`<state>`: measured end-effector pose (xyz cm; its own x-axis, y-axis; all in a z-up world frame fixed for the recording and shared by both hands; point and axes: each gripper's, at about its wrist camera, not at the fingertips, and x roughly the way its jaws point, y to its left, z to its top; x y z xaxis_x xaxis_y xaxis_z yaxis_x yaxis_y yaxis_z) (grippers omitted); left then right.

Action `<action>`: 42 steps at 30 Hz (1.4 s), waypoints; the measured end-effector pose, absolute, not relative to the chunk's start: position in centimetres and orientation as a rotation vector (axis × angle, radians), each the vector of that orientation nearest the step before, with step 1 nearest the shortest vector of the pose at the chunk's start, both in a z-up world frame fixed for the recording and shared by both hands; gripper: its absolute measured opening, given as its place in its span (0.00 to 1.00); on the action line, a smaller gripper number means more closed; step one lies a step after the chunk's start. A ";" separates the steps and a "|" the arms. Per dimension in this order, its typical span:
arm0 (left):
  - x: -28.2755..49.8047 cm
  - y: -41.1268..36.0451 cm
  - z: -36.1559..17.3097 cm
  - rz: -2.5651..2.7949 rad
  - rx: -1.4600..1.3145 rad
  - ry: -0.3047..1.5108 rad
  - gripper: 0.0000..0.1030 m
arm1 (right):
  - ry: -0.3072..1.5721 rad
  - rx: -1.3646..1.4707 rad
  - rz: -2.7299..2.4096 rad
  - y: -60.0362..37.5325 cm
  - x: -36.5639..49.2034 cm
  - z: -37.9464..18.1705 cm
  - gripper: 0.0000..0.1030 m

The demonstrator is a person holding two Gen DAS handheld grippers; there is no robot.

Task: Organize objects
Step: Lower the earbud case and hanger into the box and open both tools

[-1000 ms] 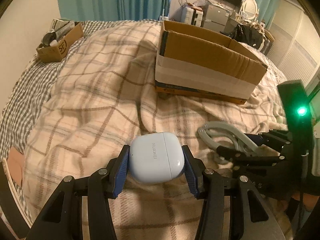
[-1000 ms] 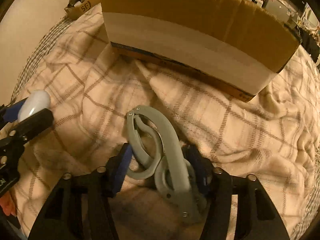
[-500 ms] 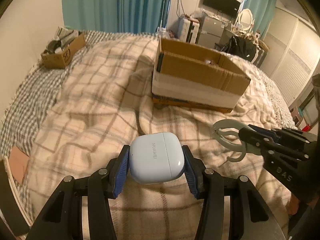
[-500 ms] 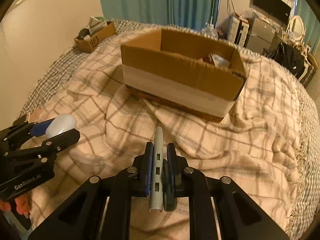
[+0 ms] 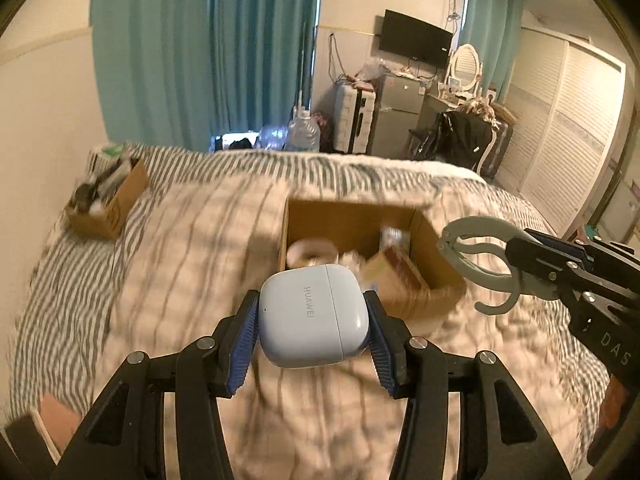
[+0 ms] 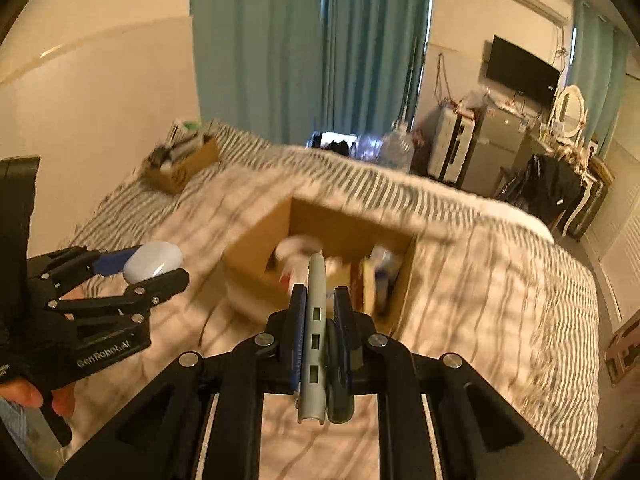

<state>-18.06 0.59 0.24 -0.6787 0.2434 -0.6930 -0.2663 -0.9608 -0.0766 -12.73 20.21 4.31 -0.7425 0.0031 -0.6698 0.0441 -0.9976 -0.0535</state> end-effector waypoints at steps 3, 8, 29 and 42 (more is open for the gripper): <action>-20.7 1.9 1.0 2.646 -1.062 0.061 0.50 | 0.100 1.098 -2.930 20.9 -15.7 4.9 0.12; -26.2 3.8 0.2 2.643 -1.056 0.106 0.50 | 0.035 1.087 -2.945 22.7 -21.3 4.1 0.12; -31.1 6.7 -8.7 2.513 -1.259 0.241 0.68 | -0.196 1.217 -2.943 25.8 -28.0 -5.6 0.13; -21.6 2.7 9.1 2.735 -0.806 0.174 0.96 | -0.008 0.897 -3.178 25.3 -15.5 11.9 0.55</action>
